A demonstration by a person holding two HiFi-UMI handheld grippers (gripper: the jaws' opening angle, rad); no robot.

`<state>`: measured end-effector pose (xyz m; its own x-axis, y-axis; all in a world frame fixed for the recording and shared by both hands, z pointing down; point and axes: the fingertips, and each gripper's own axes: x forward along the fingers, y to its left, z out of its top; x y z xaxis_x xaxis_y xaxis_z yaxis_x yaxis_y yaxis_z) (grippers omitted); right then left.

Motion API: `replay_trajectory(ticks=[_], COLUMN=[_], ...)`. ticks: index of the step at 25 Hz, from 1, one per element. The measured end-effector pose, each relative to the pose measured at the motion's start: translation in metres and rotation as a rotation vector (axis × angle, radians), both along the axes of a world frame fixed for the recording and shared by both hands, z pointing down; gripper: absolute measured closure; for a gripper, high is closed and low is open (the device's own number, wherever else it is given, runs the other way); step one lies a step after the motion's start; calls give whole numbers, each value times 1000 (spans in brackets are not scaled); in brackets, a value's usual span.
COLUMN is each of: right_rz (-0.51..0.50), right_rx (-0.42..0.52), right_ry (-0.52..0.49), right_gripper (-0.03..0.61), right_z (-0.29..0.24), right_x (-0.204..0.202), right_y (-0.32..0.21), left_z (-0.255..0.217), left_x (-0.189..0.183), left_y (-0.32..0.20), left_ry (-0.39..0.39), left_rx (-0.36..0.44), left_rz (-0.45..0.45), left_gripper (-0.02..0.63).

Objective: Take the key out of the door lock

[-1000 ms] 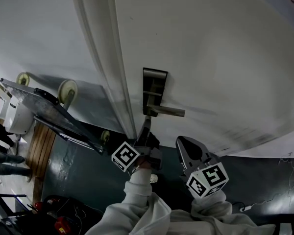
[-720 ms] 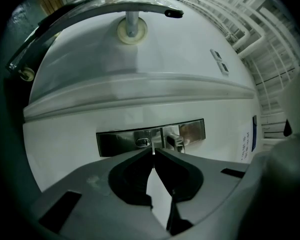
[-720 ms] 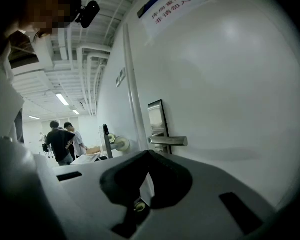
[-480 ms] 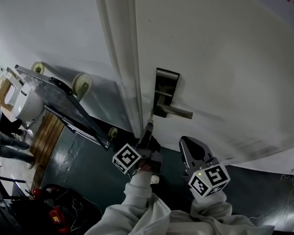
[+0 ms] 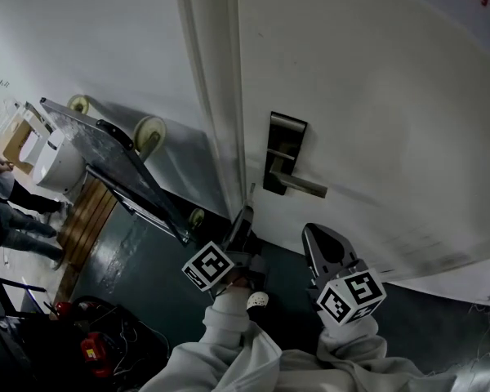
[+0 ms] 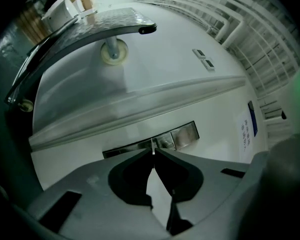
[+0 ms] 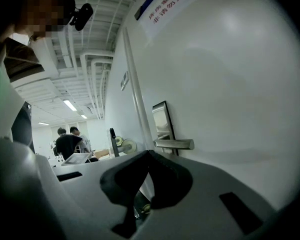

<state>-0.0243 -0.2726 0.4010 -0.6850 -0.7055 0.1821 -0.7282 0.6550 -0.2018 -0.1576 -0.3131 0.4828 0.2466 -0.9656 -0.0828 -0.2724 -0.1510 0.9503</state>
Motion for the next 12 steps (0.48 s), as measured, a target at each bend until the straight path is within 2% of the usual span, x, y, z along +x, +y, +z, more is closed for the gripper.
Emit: replay_trajectory(ticks=[4,12], right_rz=[-16,-36], right_rx=[-6,-4], right_ry=[-21,-43], right_gripper=[526,526], right_z=[1,-2], right_x=[-1,-3], right_y=[0,-4], left_z=[-5,-23], left_x=[-9,-9], left_y=[8,19], left_ry=[-113,-460], left_rx=[8,44], left_rz=[-15,3], left_gripper=[588,588])
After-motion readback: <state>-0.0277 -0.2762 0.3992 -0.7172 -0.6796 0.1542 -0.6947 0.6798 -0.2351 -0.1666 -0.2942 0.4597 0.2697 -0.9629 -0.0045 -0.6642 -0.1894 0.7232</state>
